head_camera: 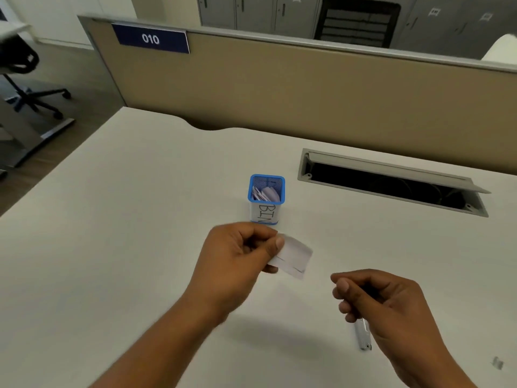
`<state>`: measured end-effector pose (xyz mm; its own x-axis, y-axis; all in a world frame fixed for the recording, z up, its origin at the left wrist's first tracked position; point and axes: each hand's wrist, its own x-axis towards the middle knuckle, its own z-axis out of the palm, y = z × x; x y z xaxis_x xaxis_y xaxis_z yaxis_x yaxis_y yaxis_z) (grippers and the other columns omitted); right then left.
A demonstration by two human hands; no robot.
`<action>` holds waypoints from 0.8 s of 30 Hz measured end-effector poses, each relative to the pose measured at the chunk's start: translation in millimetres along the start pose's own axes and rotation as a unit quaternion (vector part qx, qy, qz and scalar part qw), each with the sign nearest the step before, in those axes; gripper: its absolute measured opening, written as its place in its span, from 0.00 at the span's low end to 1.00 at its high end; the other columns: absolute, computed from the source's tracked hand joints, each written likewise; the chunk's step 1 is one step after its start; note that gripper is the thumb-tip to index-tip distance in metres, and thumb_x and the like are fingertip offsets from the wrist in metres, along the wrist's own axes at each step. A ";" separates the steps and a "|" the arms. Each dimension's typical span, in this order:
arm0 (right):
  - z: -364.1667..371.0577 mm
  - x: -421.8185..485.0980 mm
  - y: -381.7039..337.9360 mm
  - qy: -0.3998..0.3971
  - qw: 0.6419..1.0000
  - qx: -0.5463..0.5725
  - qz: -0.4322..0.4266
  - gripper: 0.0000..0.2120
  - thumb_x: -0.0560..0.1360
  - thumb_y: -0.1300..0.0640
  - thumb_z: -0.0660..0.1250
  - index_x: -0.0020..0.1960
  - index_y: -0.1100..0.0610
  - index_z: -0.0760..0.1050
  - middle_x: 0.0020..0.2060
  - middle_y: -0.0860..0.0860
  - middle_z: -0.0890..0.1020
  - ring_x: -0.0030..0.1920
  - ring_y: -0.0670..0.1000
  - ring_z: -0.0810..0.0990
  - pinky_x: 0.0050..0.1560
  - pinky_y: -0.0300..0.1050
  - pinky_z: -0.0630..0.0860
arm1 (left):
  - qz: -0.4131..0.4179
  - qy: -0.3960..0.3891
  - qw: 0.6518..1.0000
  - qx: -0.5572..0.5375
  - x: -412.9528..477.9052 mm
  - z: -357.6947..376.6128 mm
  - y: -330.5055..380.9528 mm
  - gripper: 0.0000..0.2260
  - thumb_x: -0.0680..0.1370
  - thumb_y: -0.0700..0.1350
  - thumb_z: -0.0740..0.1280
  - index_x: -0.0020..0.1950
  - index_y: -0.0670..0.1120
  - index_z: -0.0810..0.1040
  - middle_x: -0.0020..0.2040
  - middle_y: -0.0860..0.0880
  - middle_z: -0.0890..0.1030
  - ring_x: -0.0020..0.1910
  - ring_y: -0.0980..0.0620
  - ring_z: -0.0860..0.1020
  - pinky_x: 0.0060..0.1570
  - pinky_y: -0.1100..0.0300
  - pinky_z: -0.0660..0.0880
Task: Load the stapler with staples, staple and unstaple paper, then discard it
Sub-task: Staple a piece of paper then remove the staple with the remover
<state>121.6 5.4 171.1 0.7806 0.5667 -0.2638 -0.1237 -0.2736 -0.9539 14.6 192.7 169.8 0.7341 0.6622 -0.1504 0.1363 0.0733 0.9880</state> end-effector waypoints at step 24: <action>-9.4 5.6 42.6 -0.008 0.998 -0.045 0.033 0.14 0.69 0.68 0.75 0.34 0.49 0.86 0.27 0.55 0.85 0.27 0.46 0.81 0.33 0.39 0.79 | -0.027 0.137 0.809 0.571 203.0 25.7 -35.1 0.22 0.66 0.48 0.79 0.55 0.47 0.74 0.53 0.44 0.77 0.50 0.46 0.78 0.40 0.55 0.74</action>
<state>126.5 -10.4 130.4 0.7630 0.5564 -0.3290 -0.1193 -0.3791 -0.9176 175.9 305.3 103.7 0.5532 0.8327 -0.0232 0.8034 -0.5258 0.2795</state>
